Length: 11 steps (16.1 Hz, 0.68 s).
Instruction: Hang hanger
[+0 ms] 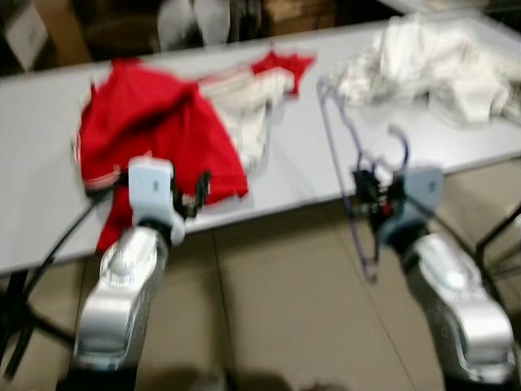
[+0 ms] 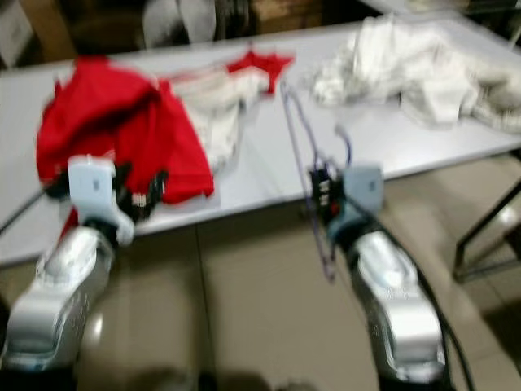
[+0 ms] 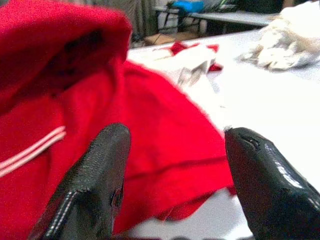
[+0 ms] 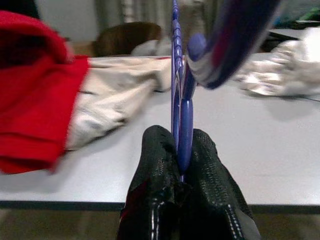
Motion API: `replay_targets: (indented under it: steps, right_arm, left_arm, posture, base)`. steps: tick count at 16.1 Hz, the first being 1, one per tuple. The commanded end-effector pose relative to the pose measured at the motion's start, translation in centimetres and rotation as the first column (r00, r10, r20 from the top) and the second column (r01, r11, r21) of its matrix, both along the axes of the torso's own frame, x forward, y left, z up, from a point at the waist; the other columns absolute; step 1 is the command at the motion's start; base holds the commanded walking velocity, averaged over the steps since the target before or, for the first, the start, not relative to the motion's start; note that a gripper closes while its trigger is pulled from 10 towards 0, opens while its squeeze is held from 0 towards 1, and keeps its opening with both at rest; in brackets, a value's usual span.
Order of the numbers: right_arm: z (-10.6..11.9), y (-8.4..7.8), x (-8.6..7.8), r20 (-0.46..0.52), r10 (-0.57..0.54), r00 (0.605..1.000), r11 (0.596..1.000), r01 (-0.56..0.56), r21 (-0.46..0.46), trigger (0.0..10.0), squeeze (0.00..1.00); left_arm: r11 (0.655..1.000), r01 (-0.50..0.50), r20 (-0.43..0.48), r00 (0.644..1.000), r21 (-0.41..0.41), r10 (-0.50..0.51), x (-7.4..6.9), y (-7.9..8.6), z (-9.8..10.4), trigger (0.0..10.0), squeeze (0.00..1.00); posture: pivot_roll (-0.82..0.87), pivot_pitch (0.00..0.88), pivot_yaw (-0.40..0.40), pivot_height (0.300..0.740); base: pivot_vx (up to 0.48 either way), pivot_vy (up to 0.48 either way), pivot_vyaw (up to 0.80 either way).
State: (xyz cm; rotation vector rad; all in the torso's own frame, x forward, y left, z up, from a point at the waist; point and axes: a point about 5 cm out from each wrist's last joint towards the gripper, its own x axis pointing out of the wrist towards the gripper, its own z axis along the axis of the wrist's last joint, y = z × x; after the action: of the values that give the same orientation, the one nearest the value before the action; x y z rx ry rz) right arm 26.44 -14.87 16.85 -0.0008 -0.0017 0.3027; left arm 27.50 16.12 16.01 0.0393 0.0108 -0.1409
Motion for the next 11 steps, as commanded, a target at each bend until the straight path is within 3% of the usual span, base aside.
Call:
replay_targets:
  steps: [1,5,6,8,9,11]
  right_arm:
    - [0.3,0.1,0.1,0.013,0.009,1.000,1.000,-0.009,-0.002,10.0,0.00]
    - [-0.1,0.0,-0.1,-0.004,0.005,1.000,1.000,-0.005,-0.001,10.0,0.00]
    - [0.0,0.0,0.1,-0.003,0.015,1.000,1.000,-0.015,-0.013,10.0,0.00]
    - [0.1,-0.3,0.2,-0.002,0.002,1.000,1.000,-0.002,-0.020,10.0,0.00]
    - [-0.2,-0.3,0.1,-0.018,-0.014,1.000,1.000,0.013,-0.009,10.0,0.00]
    - [-0.3,-0.3,0.1,-0.021,-0.030,0.999,1.000,0.030,0.002,10.0,0.00]
  left_arm:
    - [0.999,-0.035,0.018,0.999,0.012,0.034,0.2,0.5,0.3,10.0,1.00]
    - [0.997,-0.033,0.026,0.999,0.065,0.031,0.1,1.1,0.0,10.0,1.00]
    - [1.000,0.011,0.024,1.000,0.020,-0.011,0.1,0.3,-0.1,10.0,1.00]
    - [0.999,0.051,0.029,0.998,0.008,-0.051,-0.3,-0.7,-0.2,10.0,1.00]
    - [0.997,0.072,0.023,0.997,-0.003,-0.072,-0.8,-0.9,-0.5,10.0,0.84]
    - [0.995,0.096,0.019,0.995,0.002,-0.096,-1.1,-1.1,-0.9,10.0,0.79]
  posture:
    - [-0.17,0.070,0.061,0.740]
    - [-0.18,0.052,0.046,0.740]
    - [-0.18,0.056,0.050,0.740]
    - [-0.17,0.063,0.044,0.740]
    - [-0.17,0.063,0.044,0.740]
    - [-0.17,0.059,0.040,0.740]
  base:
    - [0.000,0.000,0.00]
    - [0.000,0.000,0.00]
    - [0.000,0.000,0.00]
    - [0.000,0.000,0.00]
    - [0.000,0.000,0.00]
    - [0.000,0.000,-0.31]
